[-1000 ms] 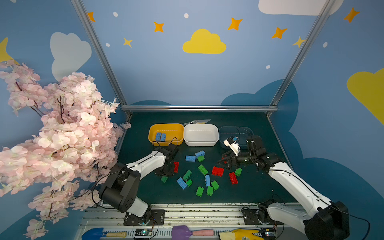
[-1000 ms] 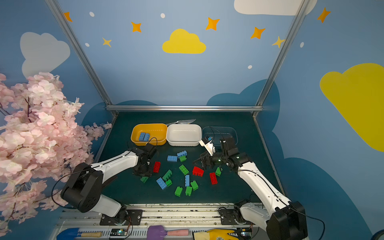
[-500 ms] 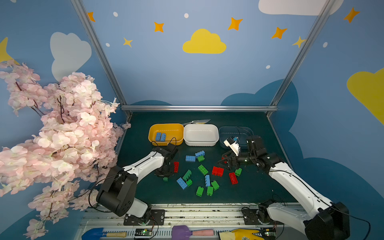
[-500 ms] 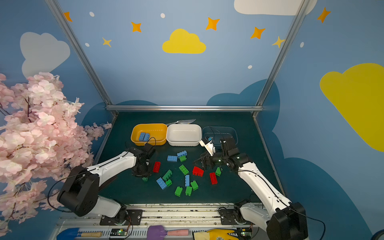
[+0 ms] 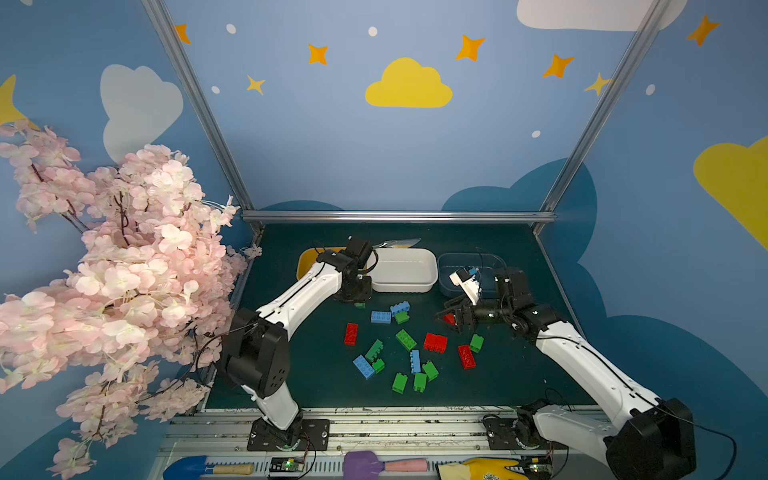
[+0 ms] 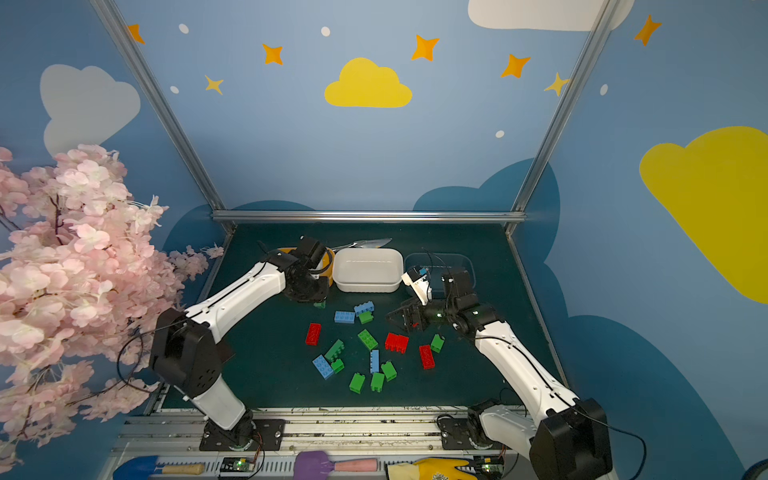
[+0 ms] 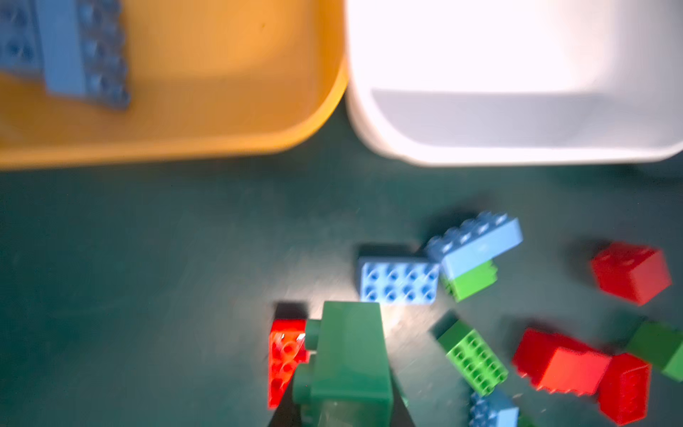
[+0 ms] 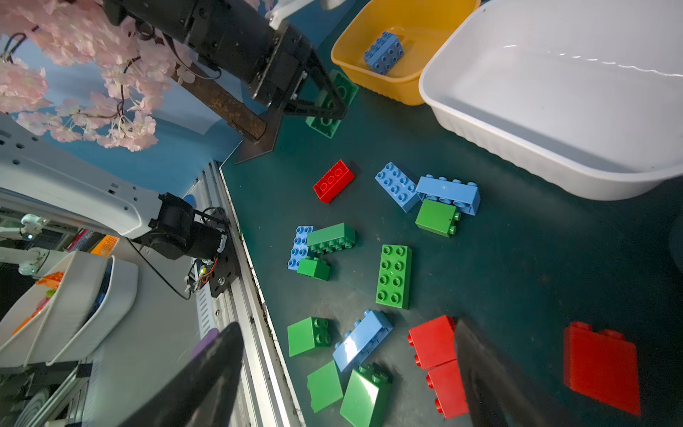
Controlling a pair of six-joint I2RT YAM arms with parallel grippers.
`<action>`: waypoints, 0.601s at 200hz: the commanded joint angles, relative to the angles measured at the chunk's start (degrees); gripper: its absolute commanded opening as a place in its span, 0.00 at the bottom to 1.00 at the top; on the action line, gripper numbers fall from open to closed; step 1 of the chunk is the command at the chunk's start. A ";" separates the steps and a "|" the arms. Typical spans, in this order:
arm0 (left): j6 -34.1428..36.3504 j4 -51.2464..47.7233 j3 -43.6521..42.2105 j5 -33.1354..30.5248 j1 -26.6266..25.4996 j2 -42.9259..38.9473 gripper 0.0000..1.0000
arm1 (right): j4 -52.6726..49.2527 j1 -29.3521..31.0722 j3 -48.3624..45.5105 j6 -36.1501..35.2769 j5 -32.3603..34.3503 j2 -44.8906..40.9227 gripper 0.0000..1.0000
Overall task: Sort the legos into containers by color
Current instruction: 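Carry the green brick into the white bin and open the left gripper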
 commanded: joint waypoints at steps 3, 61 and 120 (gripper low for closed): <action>0.32 1.64 8.13 1.41 -0.46 6.09 0.17 | 2.50 -1.18 2.33 1.38 -1.67 0.70 0.88; 1.21 0.89 27.49 -3.86 -0.94 22.70 0.17 | 2.24 -3.99 3.61 1.49 -2.07 1.75 0.88; 2.06 -4.26 44.96 -13.28 -0.95 36.68 0.23 | -1.30 -6.06 4.50 -0.86 -2.29 1.86 0.88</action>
